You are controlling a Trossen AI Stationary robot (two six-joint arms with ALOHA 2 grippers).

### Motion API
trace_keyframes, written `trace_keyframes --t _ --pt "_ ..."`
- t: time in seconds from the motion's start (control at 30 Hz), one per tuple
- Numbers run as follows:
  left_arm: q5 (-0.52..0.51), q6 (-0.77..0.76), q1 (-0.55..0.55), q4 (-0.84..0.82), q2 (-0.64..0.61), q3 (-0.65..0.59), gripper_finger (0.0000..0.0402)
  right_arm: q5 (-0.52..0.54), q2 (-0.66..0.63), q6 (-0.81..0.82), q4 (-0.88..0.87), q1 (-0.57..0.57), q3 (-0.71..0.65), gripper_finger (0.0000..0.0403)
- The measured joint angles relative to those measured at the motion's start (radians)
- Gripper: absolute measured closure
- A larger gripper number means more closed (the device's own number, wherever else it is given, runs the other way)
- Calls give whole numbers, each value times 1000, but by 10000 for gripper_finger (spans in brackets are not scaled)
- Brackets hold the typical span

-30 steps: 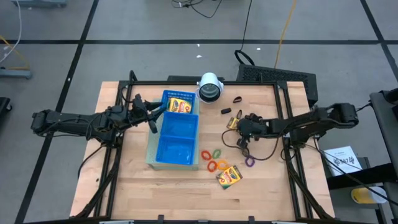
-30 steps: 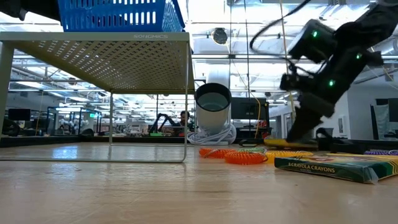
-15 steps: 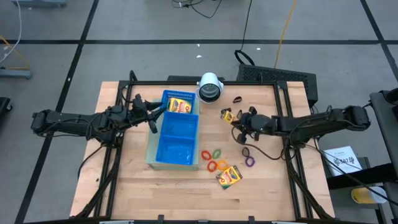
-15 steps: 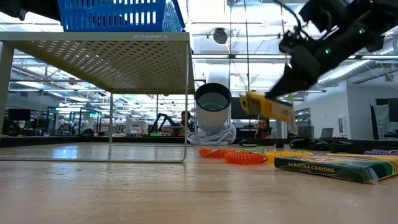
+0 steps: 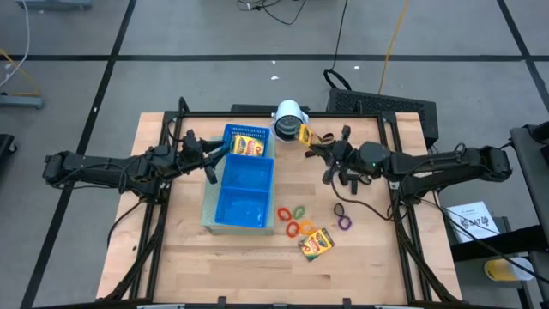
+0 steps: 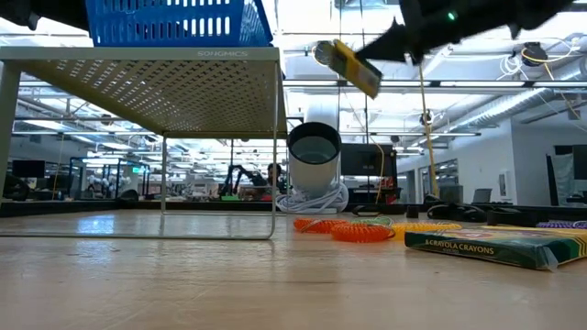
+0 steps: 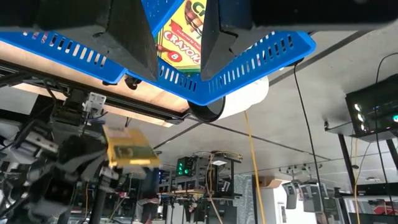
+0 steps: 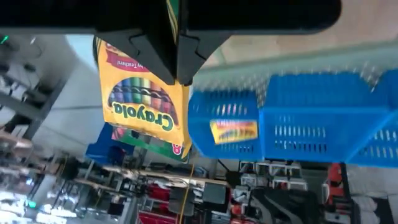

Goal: Pick & Place Office Desk Supplies
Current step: Put the crayon box into the top blue bin on the shelf

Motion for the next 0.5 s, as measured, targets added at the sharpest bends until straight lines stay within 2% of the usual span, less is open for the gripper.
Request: trace_keyframes --t 0.2,0.4,0.5 --pt "-1 16 0 11 0 0 272 -109 129 -64 -70 -38 208 402" --pt "-2 65 0 106 -2 0 273 -213 312 -141 -102 -58 411 402" --pt "-2 84 0 132 -2 0 273 -219 397 -165 -102 -64 490 402"
